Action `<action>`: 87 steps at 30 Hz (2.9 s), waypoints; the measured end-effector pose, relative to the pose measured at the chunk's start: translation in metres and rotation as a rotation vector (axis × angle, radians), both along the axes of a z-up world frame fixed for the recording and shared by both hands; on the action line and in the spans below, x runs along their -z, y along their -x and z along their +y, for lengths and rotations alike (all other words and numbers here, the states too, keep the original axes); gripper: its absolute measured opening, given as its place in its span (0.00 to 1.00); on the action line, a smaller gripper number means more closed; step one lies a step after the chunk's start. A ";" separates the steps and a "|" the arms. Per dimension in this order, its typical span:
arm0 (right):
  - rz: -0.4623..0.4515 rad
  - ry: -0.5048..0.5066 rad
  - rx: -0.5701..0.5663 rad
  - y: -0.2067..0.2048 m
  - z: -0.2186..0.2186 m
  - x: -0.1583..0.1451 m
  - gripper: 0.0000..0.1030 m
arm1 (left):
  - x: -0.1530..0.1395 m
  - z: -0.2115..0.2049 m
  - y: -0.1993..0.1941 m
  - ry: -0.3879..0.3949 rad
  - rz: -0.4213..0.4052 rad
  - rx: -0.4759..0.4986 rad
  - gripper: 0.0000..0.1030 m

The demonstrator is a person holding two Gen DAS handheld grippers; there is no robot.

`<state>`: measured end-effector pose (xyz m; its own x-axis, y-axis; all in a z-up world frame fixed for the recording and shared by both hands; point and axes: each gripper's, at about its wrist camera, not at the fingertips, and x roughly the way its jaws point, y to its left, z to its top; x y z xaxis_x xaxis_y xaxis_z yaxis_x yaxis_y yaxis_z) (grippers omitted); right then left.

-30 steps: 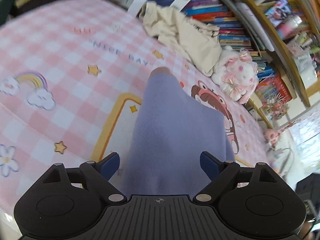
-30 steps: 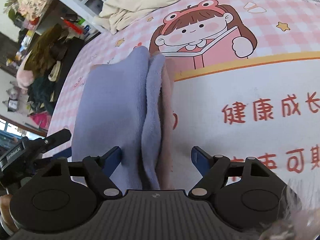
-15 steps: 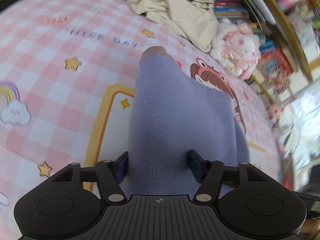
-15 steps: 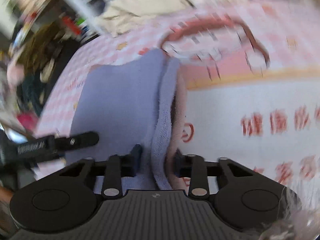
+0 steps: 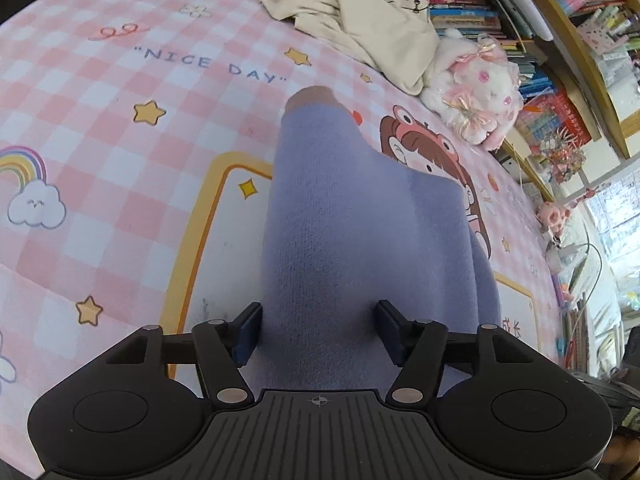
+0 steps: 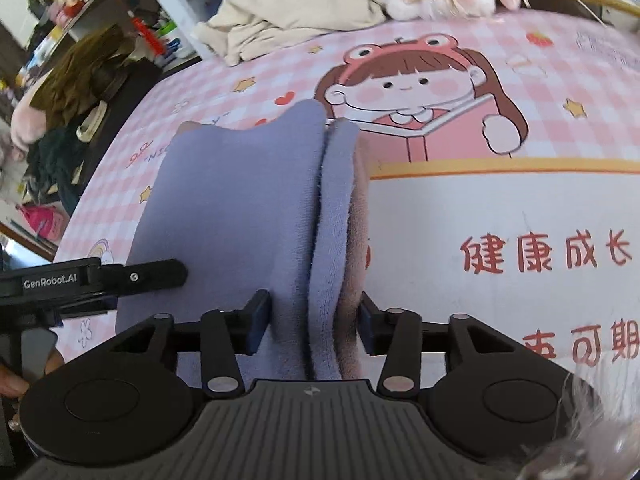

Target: Fold clothes

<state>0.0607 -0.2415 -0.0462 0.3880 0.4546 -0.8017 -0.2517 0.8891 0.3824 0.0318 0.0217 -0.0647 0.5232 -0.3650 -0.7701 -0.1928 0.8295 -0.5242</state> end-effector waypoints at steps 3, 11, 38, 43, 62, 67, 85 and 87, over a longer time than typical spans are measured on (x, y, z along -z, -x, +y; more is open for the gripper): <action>0.030 -0.028 0.016 -0.004 -0.005 0.004 0.48 | 0.002 0.002 0.000 0.025 0.000 -0.010 0.64; 0.093 -0.109 0.024 -0.011 -0.012 0.013 0.46 | 0.002 -0.001 0.000 0.017 -0.015 0.002 0.64; 0.014 -0.023 -0.066 -0.006 0.002 0.006 0.43 | -0.002 -0.010 0.001 -0.037 -0.014 0.016 0.66; 0.077 -0.104 -0.011 -0.011 -0.011 0.013 0.46 | -0.001 -0.008 0.001 -0.020 -0.015 0.015 0.66; -0.148 0.124 -0.160 0.016 0.018 -0.016 0.25 | -0.009 -0.017 0.003 -0.054 -0.043 0.064 0.55; -0.047 0.052 -0.085 0.005 -0.001 -0.005 0.41 | -0.005 -0.011 0.003 -0.002 -0.022 0.054 0.60; 0.055 -0.126 -0.035 -0.004 -0.018 0.008 0.27 | -0.004 -0.014 0.004 0.033 -0.040 0.044 0.51; 0.006 -0.086 -0.056 0.001 -0.013 0.001 0.26 | -0.008 -0.018 0.005 0.010 -0.052 0.056 0.48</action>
<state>0.0600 -0.2548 -0.0468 0.3555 0.5428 -0.7609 -0.2971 0.8375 0.4586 0.0265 0.0039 -0.0571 0.5411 -0.4025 -0.7384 -0.1183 0.8329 -0.5407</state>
